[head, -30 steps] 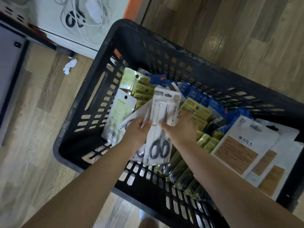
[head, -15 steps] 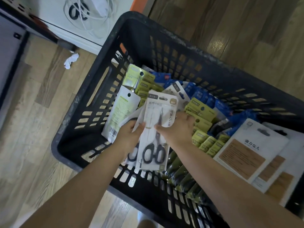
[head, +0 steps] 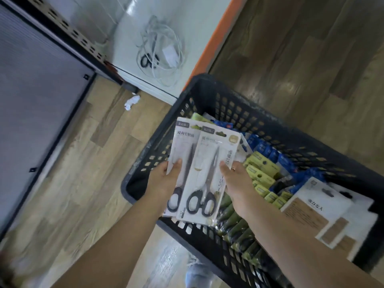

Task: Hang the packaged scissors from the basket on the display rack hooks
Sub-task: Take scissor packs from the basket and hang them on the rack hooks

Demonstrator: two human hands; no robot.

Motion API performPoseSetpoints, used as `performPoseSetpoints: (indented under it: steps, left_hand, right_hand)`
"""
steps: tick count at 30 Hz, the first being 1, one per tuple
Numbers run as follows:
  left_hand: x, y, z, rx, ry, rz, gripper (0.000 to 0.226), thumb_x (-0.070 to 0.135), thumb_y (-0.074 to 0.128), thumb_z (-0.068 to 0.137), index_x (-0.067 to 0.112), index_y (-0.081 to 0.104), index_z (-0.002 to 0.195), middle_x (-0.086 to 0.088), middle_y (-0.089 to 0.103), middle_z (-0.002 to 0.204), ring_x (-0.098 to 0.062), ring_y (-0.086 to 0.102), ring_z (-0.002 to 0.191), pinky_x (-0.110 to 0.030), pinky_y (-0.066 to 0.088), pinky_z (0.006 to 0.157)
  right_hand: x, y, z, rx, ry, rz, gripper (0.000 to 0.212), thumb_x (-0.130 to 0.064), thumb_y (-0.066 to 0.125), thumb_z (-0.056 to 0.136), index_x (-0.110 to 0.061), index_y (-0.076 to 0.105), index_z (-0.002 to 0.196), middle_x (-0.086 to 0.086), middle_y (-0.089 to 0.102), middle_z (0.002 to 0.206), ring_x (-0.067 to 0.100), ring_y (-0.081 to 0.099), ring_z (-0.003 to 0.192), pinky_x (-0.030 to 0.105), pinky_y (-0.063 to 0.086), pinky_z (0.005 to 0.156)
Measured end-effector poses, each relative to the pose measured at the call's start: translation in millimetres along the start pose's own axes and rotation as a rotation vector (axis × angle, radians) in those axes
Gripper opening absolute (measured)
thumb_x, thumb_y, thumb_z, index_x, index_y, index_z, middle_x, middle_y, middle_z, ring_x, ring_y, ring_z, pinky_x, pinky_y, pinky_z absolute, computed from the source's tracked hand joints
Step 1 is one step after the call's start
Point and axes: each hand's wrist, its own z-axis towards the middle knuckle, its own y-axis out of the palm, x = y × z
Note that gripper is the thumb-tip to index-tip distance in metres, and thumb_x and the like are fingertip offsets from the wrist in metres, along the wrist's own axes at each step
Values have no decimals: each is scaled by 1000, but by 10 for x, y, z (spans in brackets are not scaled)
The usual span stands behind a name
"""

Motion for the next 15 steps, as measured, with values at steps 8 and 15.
performPoseSetpoints:
  steps: [8, 15]
  left_hand:
    - [925, -976, -1039, 176, 97, -127, 25, 40, 64, 85, 15, 65, 86, -3, 71, 86, -18, 66, 78, -31, 53, 71]
    - [1867, -2191, -2748, 426, 299, -290, 31, 35, 62, 87, 13, 52, 69, 4, 51, 65, -7, 46, 57, -14, 34, 46]
  right_hand:
    - [-1181, 199, -1218, -164, -287, -7, 16, -23, 46, 99, -16, 56, 110, -7, 59, 92, 10, 54, 82, 31, 42, 73]
    - [-2402, 410, -3141, -295, -621, -47, 11, -19, 51, 96, -11, 58, 97, 7, 62, 90, 21, 58, 83, 32, 45, 72]
